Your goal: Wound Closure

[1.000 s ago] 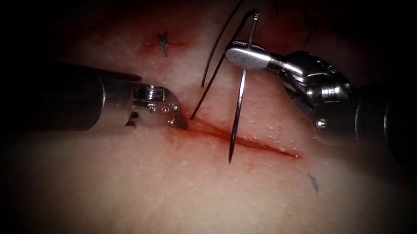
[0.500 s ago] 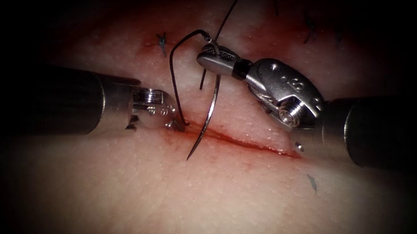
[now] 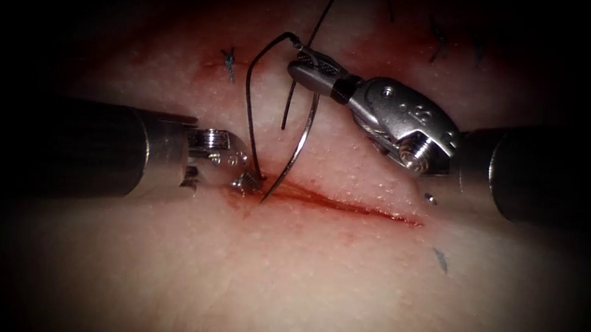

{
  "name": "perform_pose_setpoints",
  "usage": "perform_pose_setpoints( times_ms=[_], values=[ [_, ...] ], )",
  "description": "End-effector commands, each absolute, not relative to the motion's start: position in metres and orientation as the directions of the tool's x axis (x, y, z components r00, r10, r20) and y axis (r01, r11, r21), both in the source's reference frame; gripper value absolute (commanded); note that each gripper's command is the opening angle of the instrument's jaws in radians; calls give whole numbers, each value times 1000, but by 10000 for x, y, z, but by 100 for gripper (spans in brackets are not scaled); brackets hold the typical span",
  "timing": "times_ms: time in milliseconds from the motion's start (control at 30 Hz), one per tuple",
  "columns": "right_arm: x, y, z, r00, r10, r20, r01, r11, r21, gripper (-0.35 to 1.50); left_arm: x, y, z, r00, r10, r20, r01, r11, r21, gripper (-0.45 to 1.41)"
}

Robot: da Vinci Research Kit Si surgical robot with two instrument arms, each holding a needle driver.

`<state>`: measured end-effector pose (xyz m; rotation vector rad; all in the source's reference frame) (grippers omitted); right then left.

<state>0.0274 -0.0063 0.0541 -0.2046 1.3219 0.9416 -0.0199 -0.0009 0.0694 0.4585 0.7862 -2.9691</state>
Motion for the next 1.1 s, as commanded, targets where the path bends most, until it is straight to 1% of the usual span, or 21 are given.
perform_pose_setpoints(
  times_ms=[33,167,267,667,1000,1100],
  values=[
    [281,-64,548,-42,458,-888,-679,638,362,-35,-204,-12,699,-954,41,-297,112,-869,-481,57],
    [283,-66,550,2,412,-911,-684,665,300,-35,-202,-15,697,-954,51,-296,105,-867,-486,64],
    [287,-71,553,43,371,-927,-683,688,244,-35,-199,-16,697,-954,60,-294,97,-867,-490,66],
    [309,-89,569,154,285,-946,-712,696,94,-35,-194,-16,694,-950,72,-303,94,-861,-499,66],
    [317,-104,569,293,135,-946,-669,736,-102,-35,-191,-16,691,-949,84,-305,87,-857,-508,64],
    [316,-106,570,309,121,-943,-660,742,-121,-35,-190,-17,691,-948,83,-306,90,-855,-510,64]
  ],
)
